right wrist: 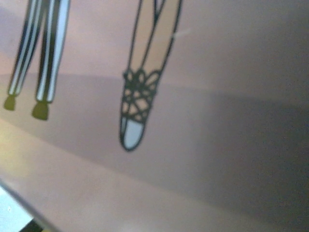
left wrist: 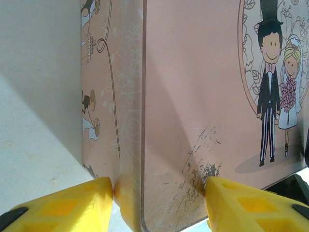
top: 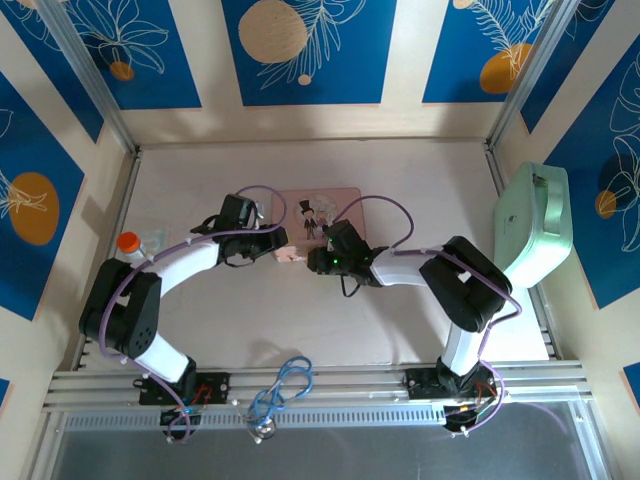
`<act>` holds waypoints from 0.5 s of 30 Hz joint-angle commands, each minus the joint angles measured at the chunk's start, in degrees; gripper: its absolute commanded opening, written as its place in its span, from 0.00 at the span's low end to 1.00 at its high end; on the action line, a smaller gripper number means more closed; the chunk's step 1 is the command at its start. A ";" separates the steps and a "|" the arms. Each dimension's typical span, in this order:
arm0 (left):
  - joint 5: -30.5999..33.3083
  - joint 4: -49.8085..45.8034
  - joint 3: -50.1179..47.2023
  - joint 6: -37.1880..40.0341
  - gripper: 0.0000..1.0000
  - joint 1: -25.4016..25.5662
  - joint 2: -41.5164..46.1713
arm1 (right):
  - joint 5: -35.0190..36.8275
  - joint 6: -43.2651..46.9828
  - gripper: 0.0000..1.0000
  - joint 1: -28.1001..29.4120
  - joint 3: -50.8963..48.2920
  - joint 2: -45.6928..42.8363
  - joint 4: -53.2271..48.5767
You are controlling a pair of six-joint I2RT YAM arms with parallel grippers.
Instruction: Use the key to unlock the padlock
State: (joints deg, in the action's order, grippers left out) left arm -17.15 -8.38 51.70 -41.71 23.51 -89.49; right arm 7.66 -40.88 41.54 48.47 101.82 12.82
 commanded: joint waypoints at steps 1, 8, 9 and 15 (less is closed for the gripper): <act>1.05 -2.06 1.23 0.14 0.52 0.00 -1.12 | -0.76 -0.77 0.26 -0.27 0.52 1.73 -4.35; 1.68 -2.29 0.94 -0.12 0.50 -0.08 -1.25 | -0.36 -1.66 0.12 -0.23 -0.84 0.03 -4.43; 1.76 -2.22 0.78 -0.19 0.50 -0.17 -1.20 | -0.52 -1.66 0.12 -0.29 -1.24 -0.30 -4.06; 1.64 -1.85 0.24 -0.73 0.49 -0.73 -1.21 | -1.46 -1.74 0.09 -0.41 -2.24 -1.01 -2.84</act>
State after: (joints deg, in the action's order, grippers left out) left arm -17.10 -8.51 51.81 -41.78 23.38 -89.49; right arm 7.46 -41.45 41.47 47.94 101.08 12.64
